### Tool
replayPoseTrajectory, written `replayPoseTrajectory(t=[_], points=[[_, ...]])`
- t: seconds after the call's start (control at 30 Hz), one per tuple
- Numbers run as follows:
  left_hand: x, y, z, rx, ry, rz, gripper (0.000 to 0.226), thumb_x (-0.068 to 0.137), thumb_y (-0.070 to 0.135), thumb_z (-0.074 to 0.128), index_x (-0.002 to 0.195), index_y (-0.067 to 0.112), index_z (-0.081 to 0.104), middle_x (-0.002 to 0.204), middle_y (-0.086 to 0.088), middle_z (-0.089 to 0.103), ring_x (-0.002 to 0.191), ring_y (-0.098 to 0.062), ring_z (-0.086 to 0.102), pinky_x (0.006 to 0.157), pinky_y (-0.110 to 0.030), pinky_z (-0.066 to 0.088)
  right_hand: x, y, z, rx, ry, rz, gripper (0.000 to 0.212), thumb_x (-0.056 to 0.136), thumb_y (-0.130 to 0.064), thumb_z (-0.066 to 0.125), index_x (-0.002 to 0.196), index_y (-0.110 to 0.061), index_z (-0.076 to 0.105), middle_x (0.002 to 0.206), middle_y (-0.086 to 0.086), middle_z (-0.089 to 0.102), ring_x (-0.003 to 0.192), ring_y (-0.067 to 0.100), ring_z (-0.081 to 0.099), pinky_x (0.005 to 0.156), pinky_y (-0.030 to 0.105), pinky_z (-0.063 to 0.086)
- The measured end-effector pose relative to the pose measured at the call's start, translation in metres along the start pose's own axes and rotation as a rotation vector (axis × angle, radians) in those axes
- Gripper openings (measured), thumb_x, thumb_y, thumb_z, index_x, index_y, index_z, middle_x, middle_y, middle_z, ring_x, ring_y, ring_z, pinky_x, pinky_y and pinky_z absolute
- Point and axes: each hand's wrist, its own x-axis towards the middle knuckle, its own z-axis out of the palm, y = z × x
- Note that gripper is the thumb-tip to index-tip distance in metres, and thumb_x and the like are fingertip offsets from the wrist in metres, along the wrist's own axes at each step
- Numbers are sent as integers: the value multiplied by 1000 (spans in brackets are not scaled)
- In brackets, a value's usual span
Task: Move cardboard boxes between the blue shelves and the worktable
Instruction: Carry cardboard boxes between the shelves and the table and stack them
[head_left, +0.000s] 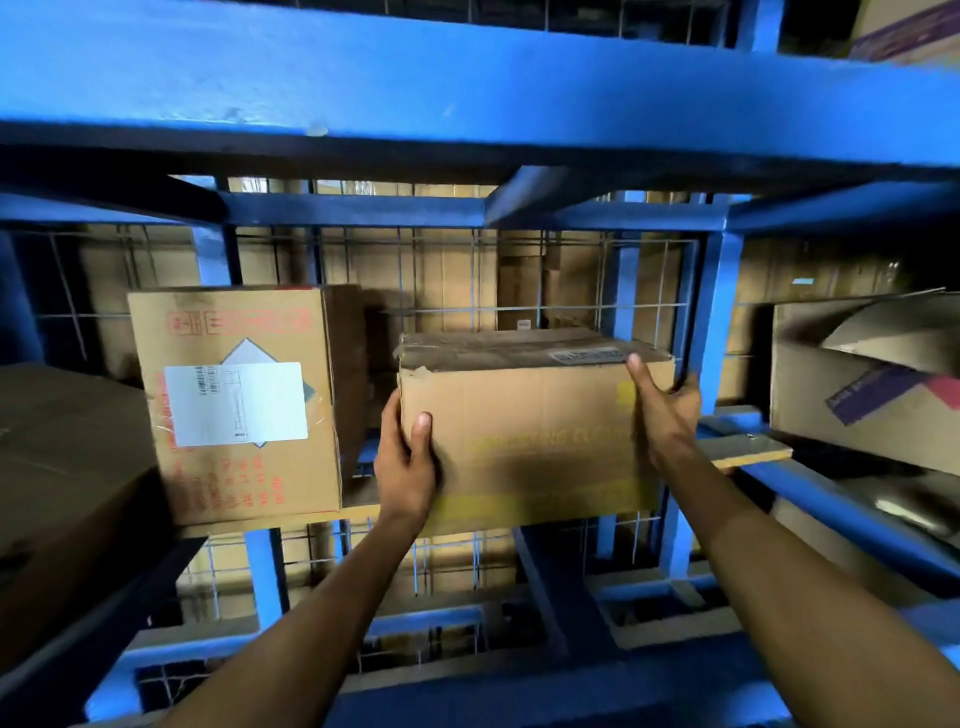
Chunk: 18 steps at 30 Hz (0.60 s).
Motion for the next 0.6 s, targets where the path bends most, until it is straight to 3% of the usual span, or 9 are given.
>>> replayPoseTrajectory(t=[0.07,0.13,0.23,0.33,0.4,0.47,0.53,0.6], points=[[-8,7,-10,-7,13,33,52,99,33,47,147,13,40,134,5,53,117,6,47,93,-2,35,-14,-12,-13,87,-50,36,63,74,-44,85,114,-1,64,102,11,73,92,18,69,97,44,55],[-15,12,-19,-6,12,65,53,98,37,43,146,14,42,135,4,55,121,-1,49,100,-14,39,-32,-22,-27,23,-63,-44,50,84,-37,78,109,5,66,92,7,73,82,12,69,86,35,57],[-23,21,-27,-46,10,75,51,100,35,40,146,14,41,135,1,56,123,-7,52,101,-23,42,-64,-46,-45,-110,-155,-195,33,93,-30,67,119,-9,61,101,-4,69,85,-3,66,80,18,51],[-34,31,-34,-98,27,82,46,103,27,38,146,10,40,133,-2,57,118,0,54,97,-15,42,-96,-75,-69,-241,-202,-320,39,97,-29,60,133,-13,53,111,-7,63,88,-20,58,74,2,45],[-43,41,-37,-155,47,82,43,105,21,35,145,7,40,128,-1,57,111,10,53,91,-9,42,-119,-92,-86,-286,-224,-358,48,100,-32,56,144,-18,44,125,-5,58,101,-18,55,74,0,43],[-50,50,-38,-209,36,79,43,104,21,33,143,4,41,125,-3,57,108,8,53,91,-10,42,-143,-102,-103,-322,-228,-363,64,95,-45,59,151,-29,34,139,-7,49,116,-2,52,86,2,41],[-53,59,-34,-235,22,78,42,104,21,32,140,3,44,126,-7,57,109,0,55,94,-16,43,-164,-111,-117,-340,-199,-349,81,82,-58,65,151,-32,32,143,-7,47,125,7,49,104,19,40],[-57,64,-26,-232,7,62,40,103,25,30,139,14,44,127,-6,57,111,-10,54,96,-25,43,-181,-118,-131,-302,-215,-334,84,78,-60,69,149,-29,37,139,-4,55,125,12,55,109,37,44]])
